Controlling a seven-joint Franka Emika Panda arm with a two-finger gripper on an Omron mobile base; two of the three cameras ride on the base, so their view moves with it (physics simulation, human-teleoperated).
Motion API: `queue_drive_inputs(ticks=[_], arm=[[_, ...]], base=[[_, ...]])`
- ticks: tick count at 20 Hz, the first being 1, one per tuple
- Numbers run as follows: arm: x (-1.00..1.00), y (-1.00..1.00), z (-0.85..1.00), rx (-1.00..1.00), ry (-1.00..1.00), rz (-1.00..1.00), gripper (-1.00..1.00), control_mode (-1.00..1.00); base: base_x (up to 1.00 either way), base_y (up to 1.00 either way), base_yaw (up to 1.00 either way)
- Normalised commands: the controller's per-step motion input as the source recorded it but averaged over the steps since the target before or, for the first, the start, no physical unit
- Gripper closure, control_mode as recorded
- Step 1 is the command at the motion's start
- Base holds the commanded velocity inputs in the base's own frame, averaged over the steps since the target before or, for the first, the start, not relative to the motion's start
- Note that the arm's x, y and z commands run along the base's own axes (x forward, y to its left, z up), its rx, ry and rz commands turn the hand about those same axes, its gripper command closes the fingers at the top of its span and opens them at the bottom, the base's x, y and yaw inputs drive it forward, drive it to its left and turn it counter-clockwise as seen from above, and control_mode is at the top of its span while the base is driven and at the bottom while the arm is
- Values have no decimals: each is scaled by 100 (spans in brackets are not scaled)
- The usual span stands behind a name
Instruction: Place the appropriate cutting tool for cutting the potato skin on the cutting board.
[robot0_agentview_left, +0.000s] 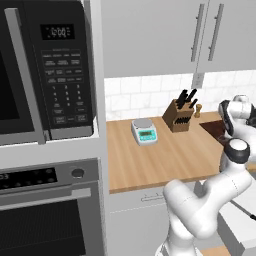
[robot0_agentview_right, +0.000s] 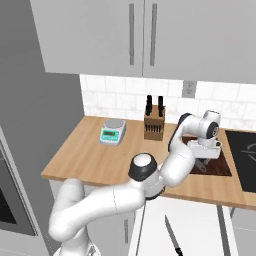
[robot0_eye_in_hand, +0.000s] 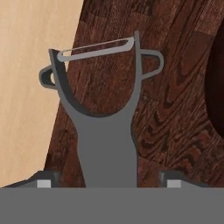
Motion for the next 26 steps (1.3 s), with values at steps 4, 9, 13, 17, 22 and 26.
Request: queue_drive_inputs(ticks=[4,9,13,17,22,26], arm=[[-21,16,39,0,-11,0,-100,-100],[-76,29,45,-4,-17,-1,-100,-100],[-100,61,0,-13,-26,-13,-100,-100],[-100,66,0,-15,-30,-20,-100,-100],[-100,56,0,-21,-35,-17,-100,-100],[-100,24,12,-29,-22,-13,-100,-100]], base=[[0,0,0],[0,0,0],[0,0,0],[0,0,0],[0,0,0],[0,0,0]])
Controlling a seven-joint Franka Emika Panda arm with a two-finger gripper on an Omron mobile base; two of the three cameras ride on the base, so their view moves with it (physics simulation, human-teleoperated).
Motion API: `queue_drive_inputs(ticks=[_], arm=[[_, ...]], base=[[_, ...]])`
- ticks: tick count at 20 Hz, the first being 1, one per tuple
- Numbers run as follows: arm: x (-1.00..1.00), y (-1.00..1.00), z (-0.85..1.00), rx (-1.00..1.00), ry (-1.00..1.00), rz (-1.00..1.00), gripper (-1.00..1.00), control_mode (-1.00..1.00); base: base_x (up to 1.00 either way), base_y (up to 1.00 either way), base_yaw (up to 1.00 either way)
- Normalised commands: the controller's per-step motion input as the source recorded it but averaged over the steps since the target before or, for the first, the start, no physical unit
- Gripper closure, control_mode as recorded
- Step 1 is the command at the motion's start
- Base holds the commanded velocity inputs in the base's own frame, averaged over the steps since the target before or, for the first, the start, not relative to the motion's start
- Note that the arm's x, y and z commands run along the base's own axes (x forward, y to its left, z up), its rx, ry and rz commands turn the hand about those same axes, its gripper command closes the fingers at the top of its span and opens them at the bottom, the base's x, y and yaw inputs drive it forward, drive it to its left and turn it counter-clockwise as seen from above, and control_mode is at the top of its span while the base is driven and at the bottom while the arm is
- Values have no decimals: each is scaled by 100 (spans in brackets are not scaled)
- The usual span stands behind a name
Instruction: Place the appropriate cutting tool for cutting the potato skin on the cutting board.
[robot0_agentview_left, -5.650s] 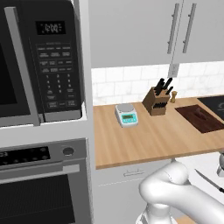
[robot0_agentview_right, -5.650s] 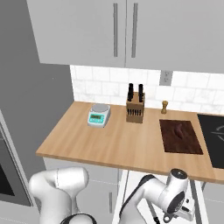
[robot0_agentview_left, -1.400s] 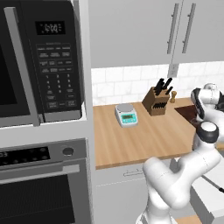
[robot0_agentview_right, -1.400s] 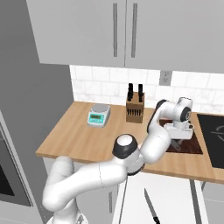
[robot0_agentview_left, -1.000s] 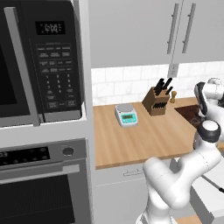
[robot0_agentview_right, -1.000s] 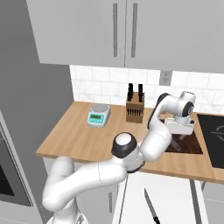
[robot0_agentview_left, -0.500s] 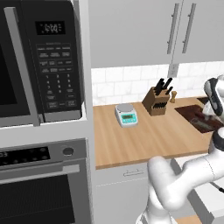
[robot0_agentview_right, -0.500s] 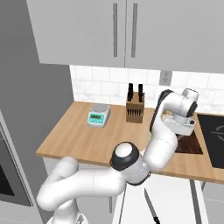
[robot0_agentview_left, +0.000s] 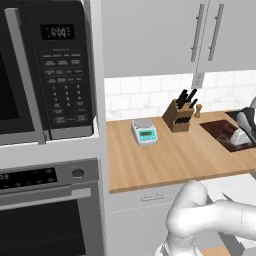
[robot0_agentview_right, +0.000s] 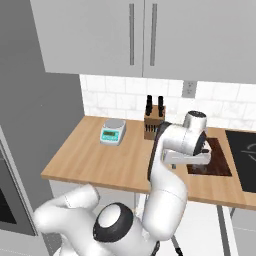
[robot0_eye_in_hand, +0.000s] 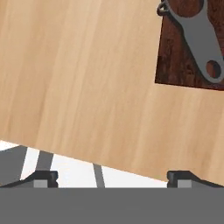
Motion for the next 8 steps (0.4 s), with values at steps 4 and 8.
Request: queue_drive_inputs(ticks=[4,8], arm=[[-100,5,27,-22,-18,-10,-100,-100],[-100,1,43,-12,-16,-8,-100,-100]], base=[[0,0,0],[0,0,0]])
